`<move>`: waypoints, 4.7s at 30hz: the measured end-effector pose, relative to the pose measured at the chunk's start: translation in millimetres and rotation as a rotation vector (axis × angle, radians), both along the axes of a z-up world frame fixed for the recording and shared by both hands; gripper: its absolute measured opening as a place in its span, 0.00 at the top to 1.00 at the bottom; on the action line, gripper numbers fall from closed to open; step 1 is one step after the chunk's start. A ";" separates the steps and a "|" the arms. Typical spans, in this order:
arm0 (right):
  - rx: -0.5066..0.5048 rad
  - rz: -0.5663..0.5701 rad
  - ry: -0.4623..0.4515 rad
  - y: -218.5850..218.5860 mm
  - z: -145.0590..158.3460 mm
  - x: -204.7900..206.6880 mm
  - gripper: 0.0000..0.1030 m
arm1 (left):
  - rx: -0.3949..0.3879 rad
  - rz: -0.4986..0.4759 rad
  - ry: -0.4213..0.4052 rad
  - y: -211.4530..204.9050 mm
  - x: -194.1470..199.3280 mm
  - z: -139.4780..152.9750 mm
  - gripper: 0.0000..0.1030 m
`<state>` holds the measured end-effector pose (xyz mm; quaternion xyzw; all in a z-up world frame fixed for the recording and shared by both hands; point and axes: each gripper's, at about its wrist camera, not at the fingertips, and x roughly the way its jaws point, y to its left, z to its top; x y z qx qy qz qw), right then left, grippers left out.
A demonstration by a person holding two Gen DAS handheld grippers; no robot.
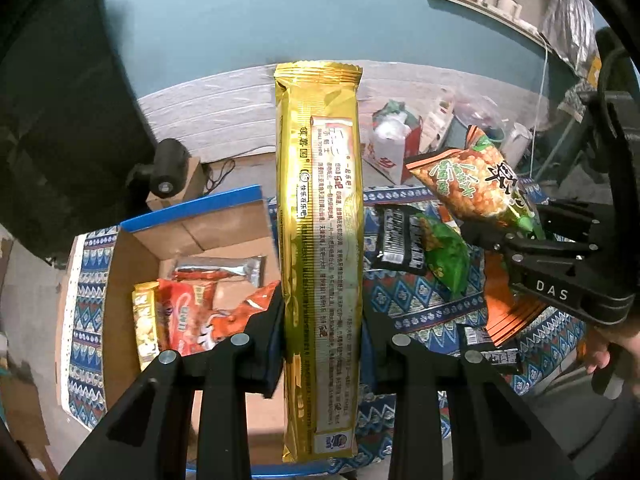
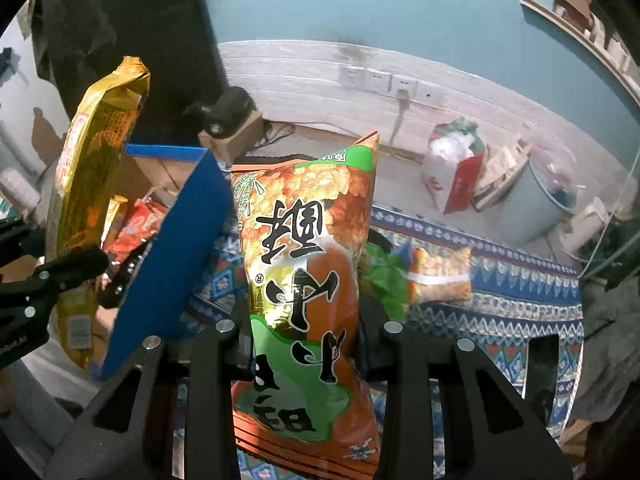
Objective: Organize snacks
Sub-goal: 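Carry the gold pack with the left tool while the right tool carries the orange bag over the box, then open both tools to drop the gold pack and orange bag into the box, then move both tools back to the snack pile, then grasp a black snack bag with the right tool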
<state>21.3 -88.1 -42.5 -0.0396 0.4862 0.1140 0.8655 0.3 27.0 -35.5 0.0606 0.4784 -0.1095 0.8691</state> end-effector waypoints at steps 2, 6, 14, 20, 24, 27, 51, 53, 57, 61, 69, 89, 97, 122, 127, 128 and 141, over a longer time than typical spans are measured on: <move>0.002 0.013 0.000 9.7 1.7 2.7 0.69 | -0.005 0.015 -0.006 9.7 0.9 2.0 0.69; 0.004 0.041 -0.002 30.2 4.8 8.3 0.69 | -0.017 0.045 -0.010 28.0 2.7 3.4 0.69; 0.009 0.102 -0.008 75.3 10.0 19.3 0.69 | -0.008 0.120 -0.008 64.7 6.6 -3.5 0.69; 0.015 0.139 -0.003 111.1 8.7 28.2 0.69 | -0.010 0.175 0.013 93.9 11.1 -15.1 0.69; 0.023 0.162 0.006 132.0 5.4 33.9 0.69 | -0.010 0.213 0.034 113.4 15.4 -23.4 0.69; 0.026 0.175 0.016 144.4 2.1 39.1 0.69 | -0.010 0.232 0.043 123.7 16.8 -26.3 0.69; 0.055 0.220 0.112 207.0 -28.6 67.1 0.66 | 0.064 0.326 0.092 159.1 27.0 -46.5 0.68; 0.055 0.218 0.110 206.5 -27.2 67.8 0.64 | 0.060 0.328 0.100 159.3 27.8 -47.4 0.68; 0.060 0.213 0.098 202.4 -21.8 66.7 0.56 | 0.062 0.321 0.102 155.8 27.7 -46.9 0.54; 0.072 0.206 0.078 196.2 -13.3 65.7 0.47 | 0.076 0.309 0.078 148.0 27.4 -42.7 0.46; 0.043 0.195 0.058 173.4 -7.4 56.8 0.38 | 0.055 0.268 0.094 130.2 27.6 -42.8 0.38; -0.035 0.115 0.104 52.0 -23.8 16.0 0.31 | 0.035 0.021 0.117 24.2 11.7 -41.4 0.26; -0.043 0.066 0.144 3.2 -40.6 -2.5 0.30 | 0.058 -0.072 0.153 -19.2 2.6 -51.0 0.26; -0.124 0.241 0.403 -48.4 -134.9 -72.9 0.25 | 0.142 -0.251 0.311 -101.5 -33.1 -122.2 0.26; -0.162 0.288 0.438 -46.2 -150.9 -78.2 0.25 | 0.153 -0.254 0.346 -102.7 -32.9 -132.9 0.26; -0.169 0.299 0.444 -45.4 -155.4 -77.6 0.25 | 0.159 -0.255 0.351 -102.8 -32.2 -134.8 0.26; -0.131 0.272 0.474 -48.5 -186.6 -59.9 0.33 | 0.158 -0.215 0.366 -99.6 -17.0 -142.4 0.26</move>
